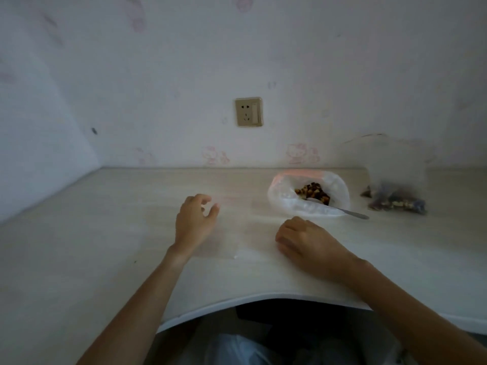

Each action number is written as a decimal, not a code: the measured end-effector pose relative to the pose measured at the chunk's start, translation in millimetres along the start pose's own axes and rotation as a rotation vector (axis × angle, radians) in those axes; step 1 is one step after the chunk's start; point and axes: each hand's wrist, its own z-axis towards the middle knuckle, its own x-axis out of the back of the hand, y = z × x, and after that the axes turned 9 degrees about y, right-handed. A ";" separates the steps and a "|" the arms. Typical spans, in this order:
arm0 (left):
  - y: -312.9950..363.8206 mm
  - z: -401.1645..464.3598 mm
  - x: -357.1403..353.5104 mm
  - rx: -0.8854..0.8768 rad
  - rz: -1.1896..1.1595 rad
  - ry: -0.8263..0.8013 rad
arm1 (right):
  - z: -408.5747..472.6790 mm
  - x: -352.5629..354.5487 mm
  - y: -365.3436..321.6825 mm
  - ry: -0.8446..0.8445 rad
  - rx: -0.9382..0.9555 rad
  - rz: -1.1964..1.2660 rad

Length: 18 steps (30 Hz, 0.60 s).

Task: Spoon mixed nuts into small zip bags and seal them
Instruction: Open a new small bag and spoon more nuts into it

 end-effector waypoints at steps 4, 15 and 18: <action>-19.6 10.7 -10.1 0.140 0.374 -0.083 | -3.9 -4.6 3.7 0.064 -0.108 0.115; -19.2 -0.3 -14.3 0.110 -0.241 0.186 | -2.3 -6.7 5.6 0.060 -0.178 0.187; 5.7 -9.5 -8.3 0.015 -0.409 0.212 | -1.6 -4.1 5.9 0.038 -0.334 0.293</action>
